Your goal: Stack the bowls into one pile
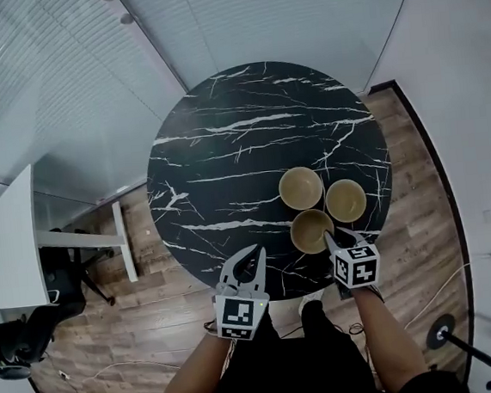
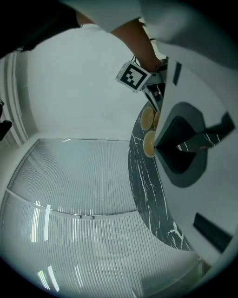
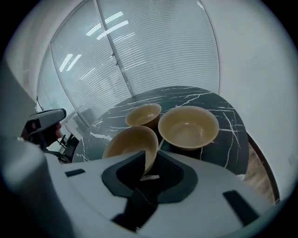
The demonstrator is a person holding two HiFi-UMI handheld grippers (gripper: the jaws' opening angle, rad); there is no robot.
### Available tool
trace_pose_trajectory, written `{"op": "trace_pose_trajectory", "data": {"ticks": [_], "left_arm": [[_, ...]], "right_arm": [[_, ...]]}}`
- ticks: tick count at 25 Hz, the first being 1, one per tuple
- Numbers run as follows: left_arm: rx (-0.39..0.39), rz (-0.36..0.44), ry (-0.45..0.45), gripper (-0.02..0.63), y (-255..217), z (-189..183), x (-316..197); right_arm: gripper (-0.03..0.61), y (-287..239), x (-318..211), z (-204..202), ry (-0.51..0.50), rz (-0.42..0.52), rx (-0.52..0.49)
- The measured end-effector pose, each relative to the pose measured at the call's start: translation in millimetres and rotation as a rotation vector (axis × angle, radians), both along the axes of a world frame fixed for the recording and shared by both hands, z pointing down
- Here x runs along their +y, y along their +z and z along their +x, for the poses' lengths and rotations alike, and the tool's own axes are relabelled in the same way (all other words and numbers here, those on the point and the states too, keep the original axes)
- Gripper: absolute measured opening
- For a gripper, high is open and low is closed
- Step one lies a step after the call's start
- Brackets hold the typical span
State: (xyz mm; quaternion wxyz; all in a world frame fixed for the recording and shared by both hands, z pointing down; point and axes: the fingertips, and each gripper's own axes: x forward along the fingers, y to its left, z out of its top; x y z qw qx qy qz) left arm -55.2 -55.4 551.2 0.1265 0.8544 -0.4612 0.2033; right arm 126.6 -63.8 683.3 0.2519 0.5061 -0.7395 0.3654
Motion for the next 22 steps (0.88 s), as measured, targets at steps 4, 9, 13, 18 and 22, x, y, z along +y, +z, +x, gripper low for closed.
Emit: {"op": "trace_pose_trajectory", "data": {"ticks": [4, 9, 13, 18, 22], "left_arm": [[0.000, 0.000, 0.005, 0.009, 0, 2, 1], [-0.001, -0.005, 0.001, 0.009, 1, -1, 3], [0.000, -0.009, -0.003, 0.009, 1, -2, 5], [0.003, -0.013, -0.004, 0.009, 2, -1, 5], [0.004, -0.016, -0.005, 0.009, 3, -1, 4]], "right_arm": [[0.052, 0, 2, -1, -0.009, 0.006, 0.001], [0.029, -1, 4, -2, -0.013, 0.006, 0.003], [0.026, -4, 6, -3, -0.012, 0.013, 0.004], [0.023, -11, 4, -3, -0.002, 0.026, -0.003], [0.021, -21, 2, 0, 0.020, 0.037, -0.018]]}}
